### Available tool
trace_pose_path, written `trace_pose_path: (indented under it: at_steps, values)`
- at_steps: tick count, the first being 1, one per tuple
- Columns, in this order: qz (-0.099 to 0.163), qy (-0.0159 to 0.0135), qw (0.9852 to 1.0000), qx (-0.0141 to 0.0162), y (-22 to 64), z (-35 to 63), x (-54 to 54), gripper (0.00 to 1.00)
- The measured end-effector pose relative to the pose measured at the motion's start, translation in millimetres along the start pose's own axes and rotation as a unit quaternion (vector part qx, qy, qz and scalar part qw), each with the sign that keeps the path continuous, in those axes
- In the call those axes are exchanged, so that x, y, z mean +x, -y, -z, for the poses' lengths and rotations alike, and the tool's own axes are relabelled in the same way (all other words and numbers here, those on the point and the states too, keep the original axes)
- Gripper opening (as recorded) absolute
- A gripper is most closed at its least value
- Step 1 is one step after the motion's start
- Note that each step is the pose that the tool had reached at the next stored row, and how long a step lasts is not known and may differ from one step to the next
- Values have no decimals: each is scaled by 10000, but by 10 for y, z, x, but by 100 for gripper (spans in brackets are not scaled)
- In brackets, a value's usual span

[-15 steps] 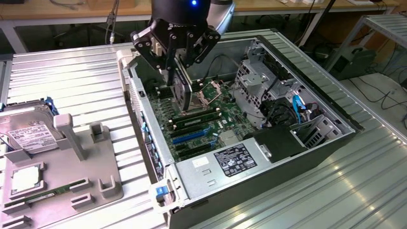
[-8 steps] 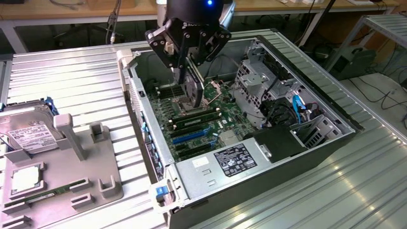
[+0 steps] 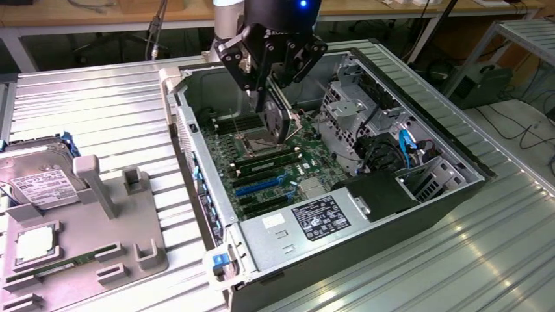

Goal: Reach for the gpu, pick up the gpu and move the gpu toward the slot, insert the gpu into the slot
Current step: 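Pick up the gpu and move the gpu toward the slot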

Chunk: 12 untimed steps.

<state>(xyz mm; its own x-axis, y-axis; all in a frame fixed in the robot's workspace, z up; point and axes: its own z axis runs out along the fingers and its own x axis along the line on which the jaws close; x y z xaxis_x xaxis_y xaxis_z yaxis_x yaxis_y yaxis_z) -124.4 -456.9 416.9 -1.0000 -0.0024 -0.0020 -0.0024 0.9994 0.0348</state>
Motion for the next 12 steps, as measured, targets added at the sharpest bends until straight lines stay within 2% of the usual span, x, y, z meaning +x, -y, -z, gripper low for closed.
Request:
trace_pose_path:
  at_steps: [12]
  values:
    - [1,0,10000,0,1,-8,-344,28]
